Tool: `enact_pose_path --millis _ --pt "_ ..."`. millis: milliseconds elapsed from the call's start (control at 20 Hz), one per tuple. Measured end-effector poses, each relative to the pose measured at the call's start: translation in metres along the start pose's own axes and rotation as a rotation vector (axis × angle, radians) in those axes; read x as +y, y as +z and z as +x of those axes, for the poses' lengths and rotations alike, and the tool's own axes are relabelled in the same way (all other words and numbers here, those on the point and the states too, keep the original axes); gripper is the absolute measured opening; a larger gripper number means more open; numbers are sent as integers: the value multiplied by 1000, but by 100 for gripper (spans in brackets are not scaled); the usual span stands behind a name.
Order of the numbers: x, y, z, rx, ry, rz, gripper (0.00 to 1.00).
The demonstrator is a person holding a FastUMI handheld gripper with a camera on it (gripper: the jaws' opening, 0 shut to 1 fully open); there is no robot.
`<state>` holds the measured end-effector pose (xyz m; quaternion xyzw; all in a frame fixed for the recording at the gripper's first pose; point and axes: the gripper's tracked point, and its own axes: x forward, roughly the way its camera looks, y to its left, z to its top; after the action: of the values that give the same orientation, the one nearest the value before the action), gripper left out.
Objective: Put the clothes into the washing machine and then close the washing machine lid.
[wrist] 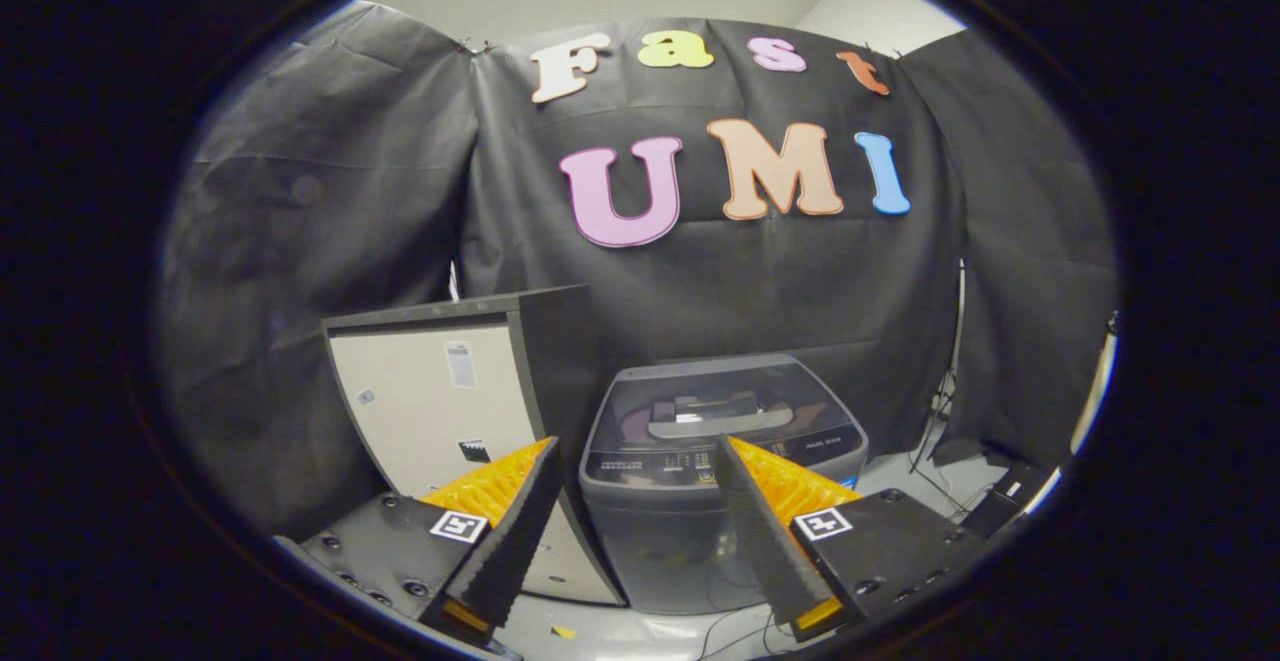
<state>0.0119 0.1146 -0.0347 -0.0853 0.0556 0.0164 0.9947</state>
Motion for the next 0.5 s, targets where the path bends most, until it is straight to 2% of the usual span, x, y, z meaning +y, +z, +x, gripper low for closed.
enact_pose_path --millis 500 --pt "3 3 -4 -4 9 -10 95"
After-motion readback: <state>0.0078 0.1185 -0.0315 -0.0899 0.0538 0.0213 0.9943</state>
